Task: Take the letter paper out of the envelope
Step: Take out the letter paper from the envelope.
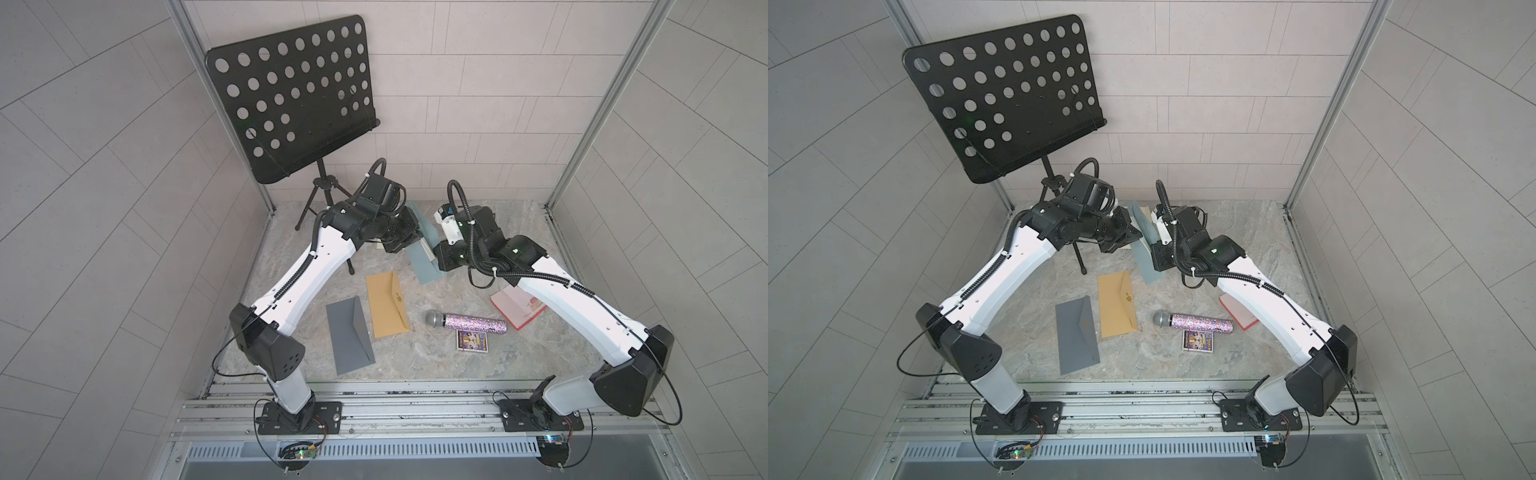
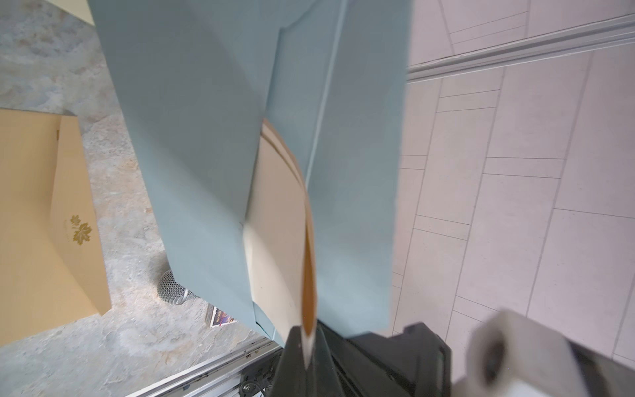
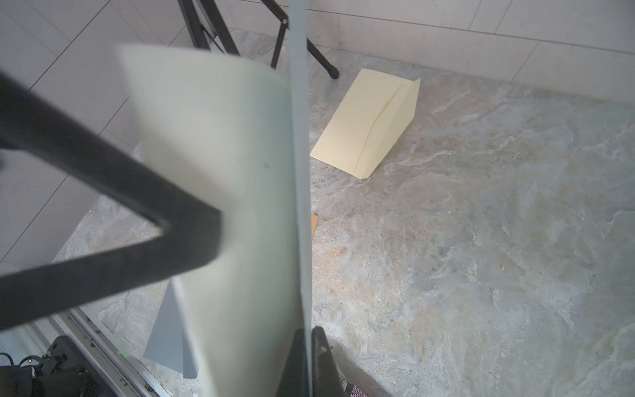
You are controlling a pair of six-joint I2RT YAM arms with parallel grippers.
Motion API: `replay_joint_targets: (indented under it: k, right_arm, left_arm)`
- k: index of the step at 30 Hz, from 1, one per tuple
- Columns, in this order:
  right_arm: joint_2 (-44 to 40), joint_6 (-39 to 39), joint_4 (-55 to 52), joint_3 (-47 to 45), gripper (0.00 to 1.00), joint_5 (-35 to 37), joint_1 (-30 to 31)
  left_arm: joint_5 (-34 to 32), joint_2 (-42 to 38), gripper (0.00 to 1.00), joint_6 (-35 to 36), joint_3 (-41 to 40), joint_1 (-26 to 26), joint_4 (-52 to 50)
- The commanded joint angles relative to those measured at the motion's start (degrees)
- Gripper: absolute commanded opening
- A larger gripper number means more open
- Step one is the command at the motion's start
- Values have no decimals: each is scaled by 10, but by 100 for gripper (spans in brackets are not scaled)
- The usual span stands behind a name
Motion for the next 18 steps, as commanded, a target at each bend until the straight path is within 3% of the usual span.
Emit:
replay_joint_targets:
  k: [1, 13, 18]
  right_arm:
    - [-12, 56, 6, -16, 0, -19, -28]
    - [-3, 171, 74, -82, 0, -53, -116]
    - [41, 205, 118, -107, 0, -110, -128]
  left_arm:
    - [6, -40, 0, -2, -24, 1, 62]
    - [10, -88, 0, 13, -71, 32, 80]
    - [3, -127, 0, 25, -126, 39, 78]
